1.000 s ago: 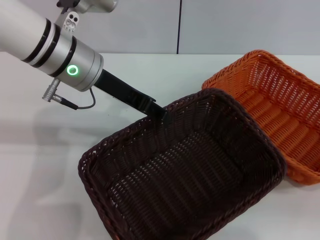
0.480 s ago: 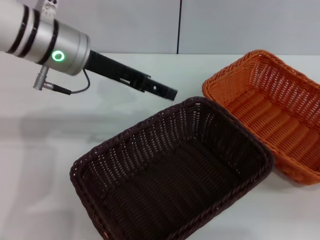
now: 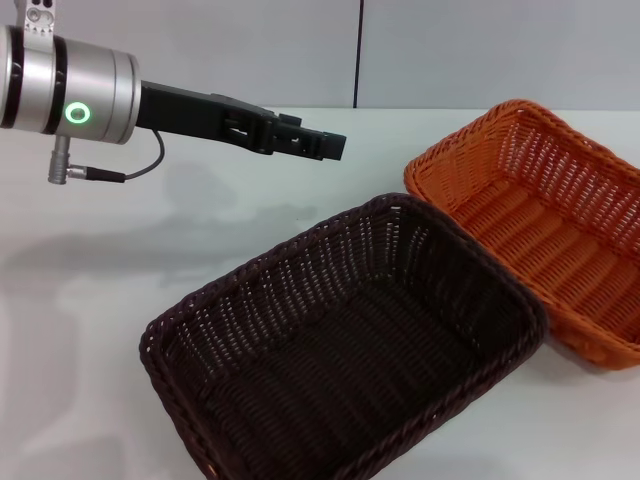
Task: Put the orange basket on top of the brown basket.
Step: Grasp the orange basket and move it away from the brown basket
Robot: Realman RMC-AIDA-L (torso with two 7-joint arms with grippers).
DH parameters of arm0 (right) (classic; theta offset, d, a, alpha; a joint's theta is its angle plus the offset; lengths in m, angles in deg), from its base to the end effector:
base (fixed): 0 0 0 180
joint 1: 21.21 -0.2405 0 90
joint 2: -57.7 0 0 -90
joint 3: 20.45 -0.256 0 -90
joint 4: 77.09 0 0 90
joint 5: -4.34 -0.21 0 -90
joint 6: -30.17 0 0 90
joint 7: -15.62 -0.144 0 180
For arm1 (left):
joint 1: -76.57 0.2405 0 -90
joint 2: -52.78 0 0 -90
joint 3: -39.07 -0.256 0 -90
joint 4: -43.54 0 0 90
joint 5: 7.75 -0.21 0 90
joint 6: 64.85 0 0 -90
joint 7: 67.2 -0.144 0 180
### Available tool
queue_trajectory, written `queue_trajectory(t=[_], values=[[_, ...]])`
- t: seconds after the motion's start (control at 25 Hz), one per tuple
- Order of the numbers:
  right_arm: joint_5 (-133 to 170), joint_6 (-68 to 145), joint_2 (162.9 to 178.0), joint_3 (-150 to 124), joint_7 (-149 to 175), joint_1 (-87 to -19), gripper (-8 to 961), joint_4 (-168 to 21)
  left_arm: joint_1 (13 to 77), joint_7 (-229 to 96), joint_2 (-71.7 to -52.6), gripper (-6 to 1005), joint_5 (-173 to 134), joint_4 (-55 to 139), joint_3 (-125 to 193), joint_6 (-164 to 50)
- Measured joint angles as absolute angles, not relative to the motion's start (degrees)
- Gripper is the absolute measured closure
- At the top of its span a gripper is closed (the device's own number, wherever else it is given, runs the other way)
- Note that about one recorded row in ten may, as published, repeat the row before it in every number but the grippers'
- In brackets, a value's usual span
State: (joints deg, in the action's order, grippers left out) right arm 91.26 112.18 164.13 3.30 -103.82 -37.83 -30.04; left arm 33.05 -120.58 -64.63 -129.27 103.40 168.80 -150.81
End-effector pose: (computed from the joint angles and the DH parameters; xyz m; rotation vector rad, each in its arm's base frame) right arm 0.3444 0.3118 0.2227 -1.6819 1.1897 1.2432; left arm -0.1441 0.4067 0.0449 -2.6982 -0.9358 -0.4654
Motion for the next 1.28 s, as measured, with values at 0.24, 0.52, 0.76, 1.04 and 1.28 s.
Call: queue_trajectory(t=[0.24,0.52,0.76,1.04,1.28], values=[[112.9,123.6,158.18,-1.4,-120.3,-43.3,211,-22.3,33.2,-122.5,-64.42,159,-128.8,102.4,168.8,-150.2],[140.0,135.1,154.28,-5.2,-124.6,-52.9,211,-20.3,33.2,-124.1,-63.88,159,-128.5,101.6,168.8,-148.9],[147.3,135.7,153.87,-2.0,-129.8,-55.4,211,-20.8,32.9,-125.1,-63.30,159,-128.5,100.1,168.8,-148.4],[153.0,135.2,153.89,0.0,-133.5,-55.8,211,-23.2,32.4,-125.9,-63.05,159,-128.5,98.6,168.8,-147.8],[153.8,131.7,155.89,0.4,-133.6,-55.5,211,-27.1,32.3,-125.9,-63.05,159,-128.6,98.6,168.3,-147.6]])
